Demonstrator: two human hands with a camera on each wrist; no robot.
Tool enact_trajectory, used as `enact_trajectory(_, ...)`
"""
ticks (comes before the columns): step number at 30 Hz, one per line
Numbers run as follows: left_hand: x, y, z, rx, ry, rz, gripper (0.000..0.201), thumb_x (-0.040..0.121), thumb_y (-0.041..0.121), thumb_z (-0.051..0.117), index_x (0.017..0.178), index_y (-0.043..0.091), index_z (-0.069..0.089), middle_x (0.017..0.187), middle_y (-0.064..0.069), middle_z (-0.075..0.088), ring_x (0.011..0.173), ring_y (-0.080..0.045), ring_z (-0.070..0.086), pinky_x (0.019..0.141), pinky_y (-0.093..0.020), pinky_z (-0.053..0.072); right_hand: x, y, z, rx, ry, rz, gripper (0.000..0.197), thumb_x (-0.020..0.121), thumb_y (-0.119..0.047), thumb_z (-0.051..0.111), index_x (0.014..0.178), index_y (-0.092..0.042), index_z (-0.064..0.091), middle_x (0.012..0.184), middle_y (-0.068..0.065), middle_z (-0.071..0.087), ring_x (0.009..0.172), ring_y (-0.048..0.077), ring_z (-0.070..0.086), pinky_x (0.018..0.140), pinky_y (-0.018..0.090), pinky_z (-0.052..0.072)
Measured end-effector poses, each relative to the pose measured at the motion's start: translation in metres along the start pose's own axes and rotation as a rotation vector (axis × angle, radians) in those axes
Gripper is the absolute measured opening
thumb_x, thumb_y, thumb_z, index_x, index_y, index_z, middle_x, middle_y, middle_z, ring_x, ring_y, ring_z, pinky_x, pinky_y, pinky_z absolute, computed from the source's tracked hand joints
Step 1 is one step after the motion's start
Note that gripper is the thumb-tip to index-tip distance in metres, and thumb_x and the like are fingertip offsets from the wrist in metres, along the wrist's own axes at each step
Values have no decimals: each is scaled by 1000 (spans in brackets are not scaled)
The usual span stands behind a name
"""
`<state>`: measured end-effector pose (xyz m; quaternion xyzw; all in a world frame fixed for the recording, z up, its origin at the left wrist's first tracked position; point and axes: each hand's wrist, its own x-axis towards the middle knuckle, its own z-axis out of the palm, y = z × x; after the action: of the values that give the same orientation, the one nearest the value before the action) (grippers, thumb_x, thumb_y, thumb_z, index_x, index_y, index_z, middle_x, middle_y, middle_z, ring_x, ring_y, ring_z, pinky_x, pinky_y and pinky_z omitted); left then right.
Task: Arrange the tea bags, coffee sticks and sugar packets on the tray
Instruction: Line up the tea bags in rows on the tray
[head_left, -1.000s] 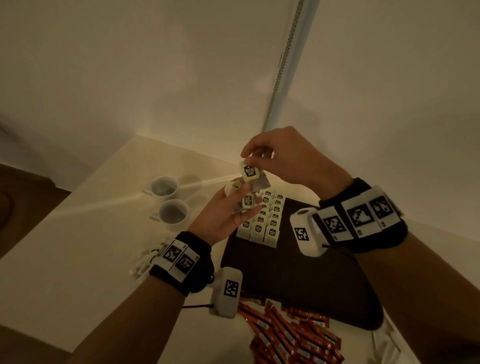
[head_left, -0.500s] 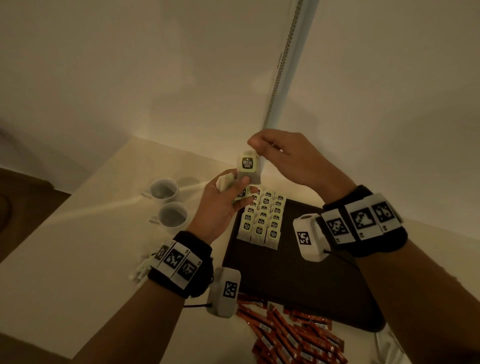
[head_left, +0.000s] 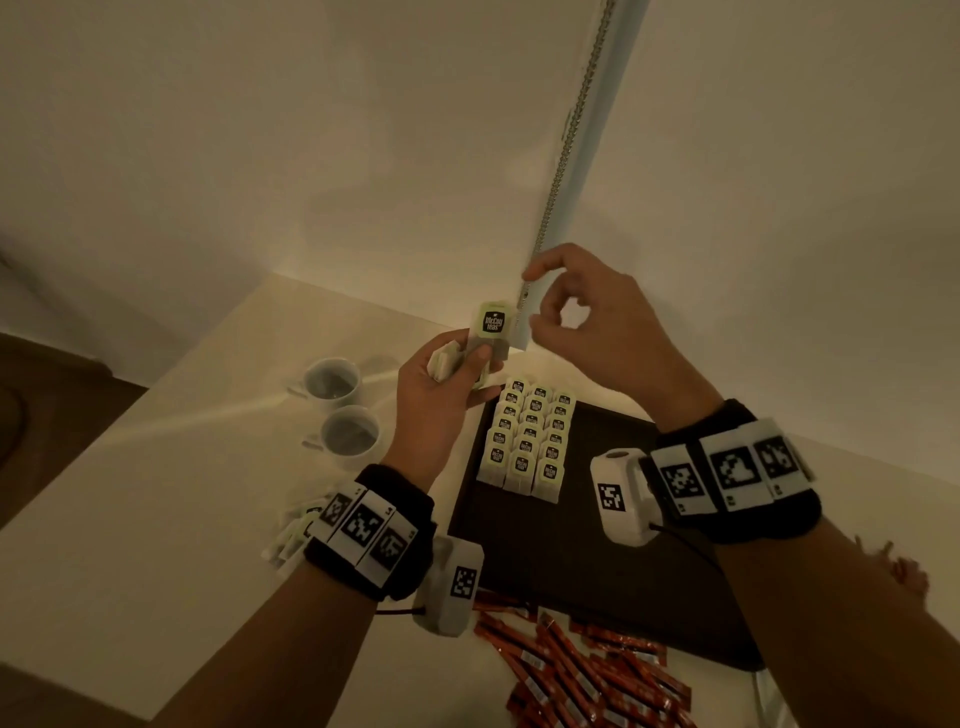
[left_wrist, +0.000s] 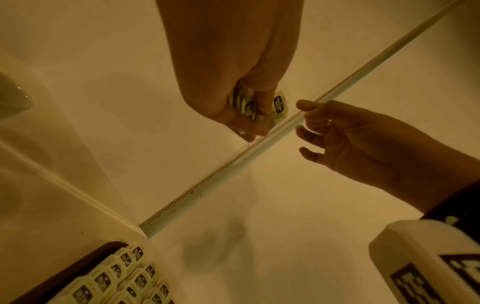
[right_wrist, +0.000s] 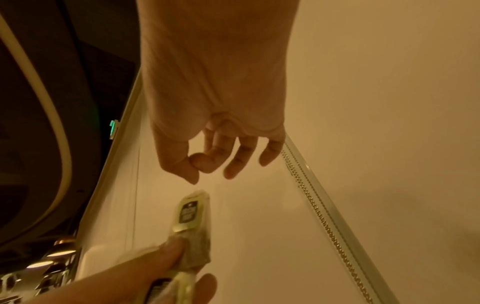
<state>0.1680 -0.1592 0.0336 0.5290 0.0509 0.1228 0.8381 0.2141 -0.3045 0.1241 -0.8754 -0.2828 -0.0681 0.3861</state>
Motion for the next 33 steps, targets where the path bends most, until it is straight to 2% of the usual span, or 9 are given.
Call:
enact_trajectory(3,-1,-2,2,21,23,23,12,90,4,60,100,10,63,90,-6,68,82,-12,67,61,-23,55,-3,-4,6,-111,-111,-15,59,70,-43,58,127,-33,45,83,-21,62,95,7,56,94,38,41)
enact_trajectory(7,-1,-3,2,33,25,26,13,90,2,59,102,8,62,91,-8,68,79,-10,68,60,-22,55,-3,-1,8,-101,-12,-49,43,75,-28,62,117,-24,53,75,-13,57,77,10,55,81,43,49)
enact_trajectory(10,-3,-2,2,29,-8,7,13,90,3,59,101,9,62,90,-8,68,80,-10,68,61,-23,55,-2,2,10,-192,-68,-22,57,72,-47,49,127,-32,48,104,-12,59,101,12,52,92,44,43)
enact_trajectory(13,-5,-1,2,5,-57,-15,13,90,6,61,99,14,64,91,-9,68,83,-15,68,62,-25,56,4,6,9,-226,-110,-14,52,81,-47,60,127,-24,54,122,-1,54,113,18,50,96,38,41)
enact_trajectory(15,-6,1,2,-28,-75,-39,13,90,8,60,100,15,64,91,-8,69,84,-17,68,62,-25,56,8,7,7,-194,-76,-29,26,83,-32,68,104,-16,67,106,5,62,98,19,57,89,36,45)
enact_trajectory(17,-7,2,2,-62,-90,-58,11,90,10,59,99,16,63,91,-3,71,84,-18,69,61,-24,55,9,6,4,-181,-28,-21,14,82,-32,69,85,-18,68,92,4,65,87,16,57,81,32,46)
enact_trajectory(23,-9,6,2,-103,-128,-81,11,87,18,60,98,20,62,90,2,73,84,-15,70,59,-22,54,6,2,3,-114,-4,21,11,83,-33,69,81,-24,63,90,-5,63,81,3,53,68,7,36)
enact_trajectory(26,-10,7,1,-81,-105,-56,12,87,18,60,98,20,63,91,1,73,85,-17,69,59,-22,53,3,2,1,-11,-33,85,19,79,-37,72,86,-24,62,94,-11,60,85,-1,53,67,2,37)
enact_trajectory(33,-9,9,4,-52,-60,12,14,90,9,58,99,18,64,89,1,73,84,-17,70,59,-22,54,1,4,5,28,29,36,17,75,-15,73,76,-24,58,97,1,58,87,4,51,70,-1,34)
